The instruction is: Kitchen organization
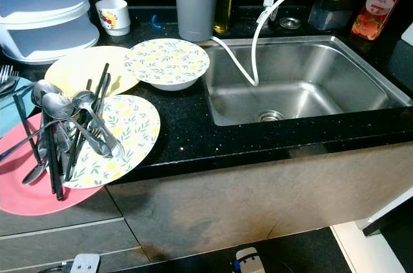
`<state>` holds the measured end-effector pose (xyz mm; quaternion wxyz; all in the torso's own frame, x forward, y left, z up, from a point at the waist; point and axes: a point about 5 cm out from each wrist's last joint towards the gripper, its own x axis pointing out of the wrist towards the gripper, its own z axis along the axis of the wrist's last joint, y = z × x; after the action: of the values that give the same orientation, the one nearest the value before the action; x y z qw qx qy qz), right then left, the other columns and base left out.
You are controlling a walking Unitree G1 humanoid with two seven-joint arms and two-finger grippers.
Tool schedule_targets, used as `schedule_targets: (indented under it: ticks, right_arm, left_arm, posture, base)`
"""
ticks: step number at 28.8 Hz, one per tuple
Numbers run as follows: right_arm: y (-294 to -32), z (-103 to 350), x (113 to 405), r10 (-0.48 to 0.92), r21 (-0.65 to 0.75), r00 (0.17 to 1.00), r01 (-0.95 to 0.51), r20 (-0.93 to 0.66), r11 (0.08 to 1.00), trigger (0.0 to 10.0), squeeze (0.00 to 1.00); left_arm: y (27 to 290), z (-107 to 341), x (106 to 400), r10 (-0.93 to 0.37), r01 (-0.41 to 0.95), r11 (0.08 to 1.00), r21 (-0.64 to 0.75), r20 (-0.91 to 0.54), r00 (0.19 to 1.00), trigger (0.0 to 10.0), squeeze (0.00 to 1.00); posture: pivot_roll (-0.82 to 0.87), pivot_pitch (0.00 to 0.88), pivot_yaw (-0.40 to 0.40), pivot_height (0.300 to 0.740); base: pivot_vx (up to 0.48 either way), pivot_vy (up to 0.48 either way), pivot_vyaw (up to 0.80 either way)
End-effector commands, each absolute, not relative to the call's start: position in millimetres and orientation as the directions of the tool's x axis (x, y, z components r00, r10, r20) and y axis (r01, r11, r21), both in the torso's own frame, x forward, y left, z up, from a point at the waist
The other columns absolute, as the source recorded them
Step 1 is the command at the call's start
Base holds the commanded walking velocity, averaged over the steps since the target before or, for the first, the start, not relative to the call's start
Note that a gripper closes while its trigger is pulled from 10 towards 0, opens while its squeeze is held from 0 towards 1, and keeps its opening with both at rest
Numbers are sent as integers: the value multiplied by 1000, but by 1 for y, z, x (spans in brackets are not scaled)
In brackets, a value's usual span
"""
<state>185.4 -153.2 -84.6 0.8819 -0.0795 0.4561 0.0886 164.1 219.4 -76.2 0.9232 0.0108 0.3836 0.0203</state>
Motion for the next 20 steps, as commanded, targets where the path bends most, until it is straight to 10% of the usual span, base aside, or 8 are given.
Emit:
schedule_targets:
  ticks: [1, 20]
  right_arm:
    - [-158, -93, 168, 71, -54, 514, -225, -855, 973, 10000, 0]
    - [-150, -91, 173, 84, -54, 523, -242, -848, 969, 10000, 0]
  left_arm:
    - [224, -79, 156, 48, -10, 998, 56, -728, 684, 10000, 0]
    - [226, -77, 158, 51, -5, 998, 67, -718, 694, 10000, 0]
  posture:
    - [95, 173, -6, 740]
    - [104, 166, -7, 740]
  base:
    - [0, 0, 0]
    - [0, 0, 0]
